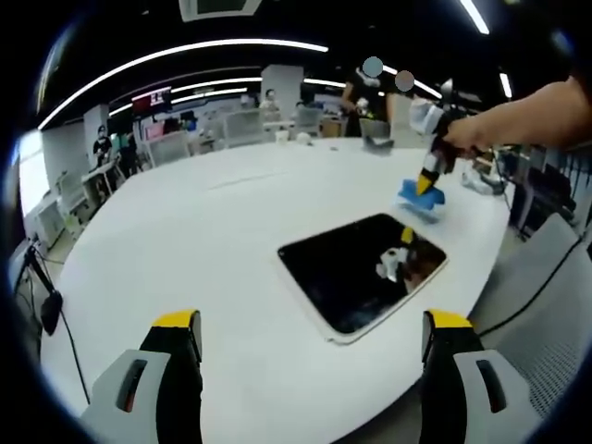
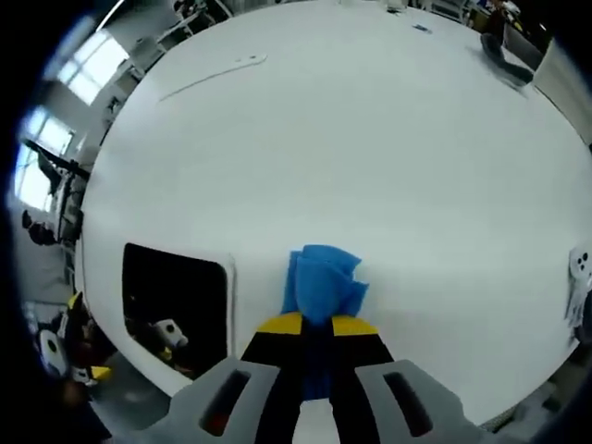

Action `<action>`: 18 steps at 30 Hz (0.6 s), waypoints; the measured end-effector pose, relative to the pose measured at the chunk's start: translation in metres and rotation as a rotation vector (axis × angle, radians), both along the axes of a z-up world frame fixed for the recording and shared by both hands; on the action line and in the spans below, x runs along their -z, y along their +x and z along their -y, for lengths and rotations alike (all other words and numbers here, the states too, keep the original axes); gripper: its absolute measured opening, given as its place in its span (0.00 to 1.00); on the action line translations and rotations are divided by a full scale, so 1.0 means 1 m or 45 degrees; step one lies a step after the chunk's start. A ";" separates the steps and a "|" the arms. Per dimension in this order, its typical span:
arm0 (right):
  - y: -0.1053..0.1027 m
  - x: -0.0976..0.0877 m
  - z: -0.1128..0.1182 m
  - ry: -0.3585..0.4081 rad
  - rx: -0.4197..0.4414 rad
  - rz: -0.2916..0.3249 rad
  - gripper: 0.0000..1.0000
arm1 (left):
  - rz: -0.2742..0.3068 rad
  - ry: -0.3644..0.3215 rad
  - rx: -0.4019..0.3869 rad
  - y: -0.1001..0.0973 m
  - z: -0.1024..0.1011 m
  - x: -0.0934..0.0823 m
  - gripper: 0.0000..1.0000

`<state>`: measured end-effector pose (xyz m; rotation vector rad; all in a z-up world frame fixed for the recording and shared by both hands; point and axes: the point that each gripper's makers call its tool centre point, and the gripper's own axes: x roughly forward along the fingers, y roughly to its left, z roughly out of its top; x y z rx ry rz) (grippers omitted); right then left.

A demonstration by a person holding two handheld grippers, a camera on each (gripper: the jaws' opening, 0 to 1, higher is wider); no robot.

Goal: Wipe the mirror surface with the cleaning cloth until all visible marks leave the cleaned area.

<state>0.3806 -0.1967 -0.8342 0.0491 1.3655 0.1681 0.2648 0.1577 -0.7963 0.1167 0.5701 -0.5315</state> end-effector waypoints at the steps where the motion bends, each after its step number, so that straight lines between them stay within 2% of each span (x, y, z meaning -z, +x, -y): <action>1: 0.001 0.000 -0.002 0.004 0.000 0.000 0.03 | 0.003 0.002 -0.001 0.000 0.000 0.000 1.00; 12: 0.001 0.001 -0.027 0.050 -0.019 0.005 0.03 | 0.006 0.003 0.003 0.001 0.000 -0.001 1.00; 15: 0.003 0.001 -0.034 0.098 0.019 0.012 0.03 | 0.004 0.001 -0.003 0.001 -0.001 0.000 1.00; 18: 0.004 0.003 -0.040 0.102 0.017 0.017 0.03 | 0.007 -0.004 -0.009 0.001 -0.002 -0.001 1.00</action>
